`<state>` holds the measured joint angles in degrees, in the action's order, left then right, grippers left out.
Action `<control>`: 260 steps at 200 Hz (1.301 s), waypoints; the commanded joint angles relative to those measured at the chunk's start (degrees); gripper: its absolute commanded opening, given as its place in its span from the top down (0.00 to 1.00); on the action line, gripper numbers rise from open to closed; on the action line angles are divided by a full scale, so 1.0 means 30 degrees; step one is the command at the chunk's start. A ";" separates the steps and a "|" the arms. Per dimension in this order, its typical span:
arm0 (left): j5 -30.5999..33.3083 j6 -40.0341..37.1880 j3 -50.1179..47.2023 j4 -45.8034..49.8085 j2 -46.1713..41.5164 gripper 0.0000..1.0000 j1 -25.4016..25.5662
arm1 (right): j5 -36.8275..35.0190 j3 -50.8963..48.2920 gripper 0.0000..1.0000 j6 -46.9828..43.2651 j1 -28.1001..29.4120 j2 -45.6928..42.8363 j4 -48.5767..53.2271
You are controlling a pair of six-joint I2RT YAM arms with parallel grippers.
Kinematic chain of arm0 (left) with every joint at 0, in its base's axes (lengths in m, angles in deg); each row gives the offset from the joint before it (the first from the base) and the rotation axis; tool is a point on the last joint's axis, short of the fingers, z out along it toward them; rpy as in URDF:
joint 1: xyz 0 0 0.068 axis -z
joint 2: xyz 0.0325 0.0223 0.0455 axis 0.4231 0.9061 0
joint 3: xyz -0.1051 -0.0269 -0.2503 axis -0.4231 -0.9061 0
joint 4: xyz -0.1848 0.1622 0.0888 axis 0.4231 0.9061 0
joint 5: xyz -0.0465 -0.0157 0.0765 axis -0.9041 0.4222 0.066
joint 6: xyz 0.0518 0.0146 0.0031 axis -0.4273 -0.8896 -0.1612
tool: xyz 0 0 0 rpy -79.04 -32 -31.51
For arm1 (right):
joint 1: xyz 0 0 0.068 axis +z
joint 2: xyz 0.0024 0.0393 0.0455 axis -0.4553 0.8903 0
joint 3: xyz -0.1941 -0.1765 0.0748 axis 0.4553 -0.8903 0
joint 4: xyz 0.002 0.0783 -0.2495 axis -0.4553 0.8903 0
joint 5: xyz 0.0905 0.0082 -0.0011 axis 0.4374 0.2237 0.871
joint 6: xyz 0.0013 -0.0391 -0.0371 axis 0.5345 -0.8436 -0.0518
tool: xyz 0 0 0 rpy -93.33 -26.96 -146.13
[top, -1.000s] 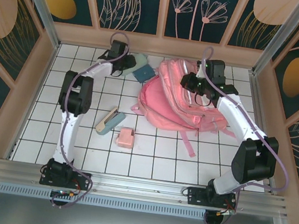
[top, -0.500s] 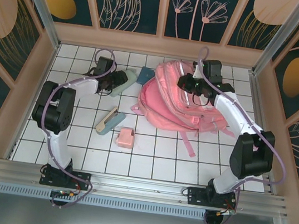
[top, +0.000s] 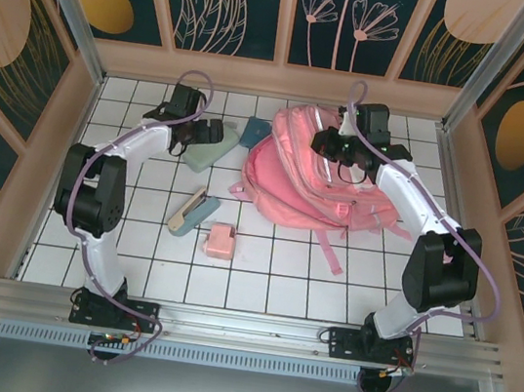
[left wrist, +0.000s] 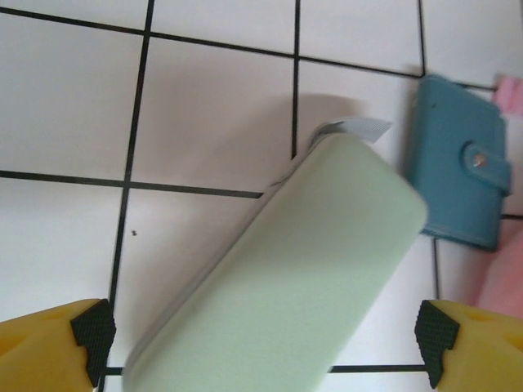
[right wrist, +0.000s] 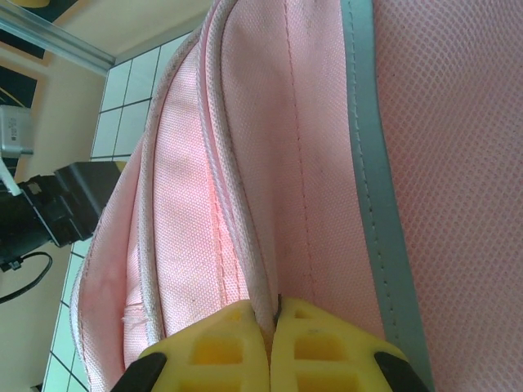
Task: Pack the student bag
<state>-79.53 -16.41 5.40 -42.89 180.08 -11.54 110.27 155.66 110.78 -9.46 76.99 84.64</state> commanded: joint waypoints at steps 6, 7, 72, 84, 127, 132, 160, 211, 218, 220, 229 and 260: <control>0.0553 -0.3369 0.0362 0.1048 0.1361 0.01 0.0026 | 0.0367 0.0916 1.00 0.0289 -0.0178 -0.0931 -0.0680; 0.0521 -0.3405 0.0374 0.1024 0.1404 0.01 0.0034 | 0.0366 0.0916 1.00 0.0299 -0.0185 -0.0938 -0.0666; -0.0616 -0.4424 0.0668 0.0424 0.2787 0.01 0.0639 | 0.0306 0.1238 1.00 0.0313 -0.0179 -0.0726 -0.0417; -0.0167 -0.4628 0.0925 0.0736 0.3316 0.02 0.0962 | 0.0335 0.1208 1.00 0.0337 -0.0178 -0.0695 -0.0414; 0.1529 -0.4851 0.1443 0.1308 0.4634 0.02 0.1754 | 0.0278 0.1297 1.00 0.0251 -0.0182 -0.0705 -0.0217; 0.1558 -0.4815 0.1459 0.1293 0.4637 0.02 0.1755 | 0.0250 0.1282 1.00 0.0250 -0.0173 -0.0718 -0.0185; 0.1400 -0.4677 0.1552 0.1321 0.4539 0.05 0.1771 | 0.0109 0.1050 1.00 0.0249 -0.0200 -0.0873 -0.0150; 0.1741 -0.4363 0.1444 0.1203 0.4126 0.06 0.1771 | 0.0130 0.0720 1.00 0.0351 -0.0227 -0.0976 -0.0292; 0.1656 -0.4305 0.1546 0.1244 0.4193 0.06 0.1780 | 0.0202 0.0656 1.00 0.0416 -0.0220 -0.0990 -0.0350; 0.1652 -0.4279 0.1569 0.1266 0.4222 0.06 0.1773 | 0.0215 0.0631 1.00 0.0445 -0.0214 -0.1000 -0.0379; 0.1730 -0.4097 0.1705 0.1343 0.4331 0.08 0.1774 | 0.0275 0.0537 1.00 0.0541 -0.0202 -0.1018 -0.0471; 0.1787 -0.3799 0.1745 0.1355 0.4333 0.25 0.1771 | 0.0314 0.0345 1.00 0.0632 -0.0210 -0.1196 -0.0483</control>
<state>-75.62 -28.65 9.35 -41.08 193.15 -5.94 110.43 156.53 111.68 -9.74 76.95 85.30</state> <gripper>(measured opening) 0.776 0.069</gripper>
